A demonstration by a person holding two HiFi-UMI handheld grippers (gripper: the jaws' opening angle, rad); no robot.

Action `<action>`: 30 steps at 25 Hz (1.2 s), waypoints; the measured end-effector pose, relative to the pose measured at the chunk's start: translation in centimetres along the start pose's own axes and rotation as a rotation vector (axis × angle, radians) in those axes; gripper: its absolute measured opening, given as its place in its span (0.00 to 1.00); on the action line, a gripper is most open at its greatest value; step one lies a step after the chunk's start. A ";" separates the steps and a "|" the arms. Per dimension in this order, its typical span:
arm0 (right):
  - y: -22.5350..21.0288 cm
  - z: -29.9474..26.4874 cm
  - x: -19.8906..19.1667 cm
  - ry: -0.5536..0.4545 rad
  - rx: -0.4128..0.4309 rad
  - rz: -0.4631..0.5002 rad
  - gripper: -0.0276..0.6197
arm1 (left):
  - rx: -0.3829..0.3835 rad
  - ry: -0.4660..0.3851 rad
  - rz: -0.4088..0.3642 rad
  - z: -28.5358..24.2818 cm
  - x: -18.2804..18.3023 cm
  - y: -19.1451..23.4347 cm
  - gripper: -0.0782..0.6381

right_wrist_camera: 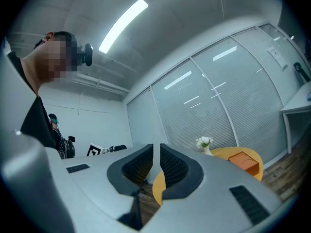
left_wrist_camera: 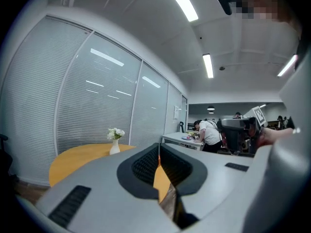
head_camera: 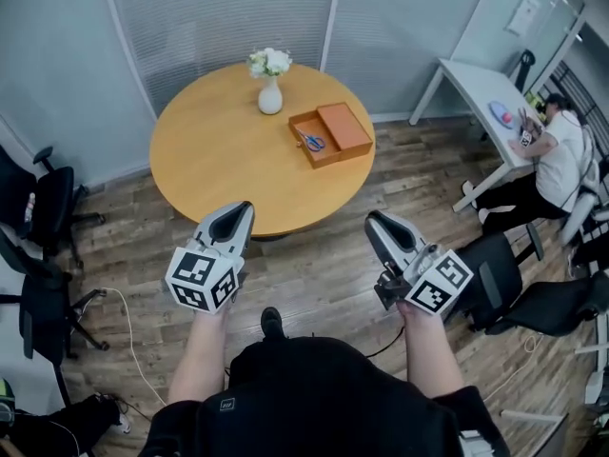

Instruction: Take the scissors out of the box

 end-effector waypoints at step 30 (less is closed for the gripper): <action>-15.0 -15.3 1.4 0.018 -0.057 -0.042 0.11 | -0.053 0.073 -0.014 -13.9 -0.8 13.2 0.14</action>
Point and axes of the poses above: the fingertips, and each gripper's own axes: z backward along the fingers, y to its left, x out of its top, the point moved 4 cm from there along z, backward along the fingers, and after that the axes turned 7 degrees about -z, right-handed, at the moved point
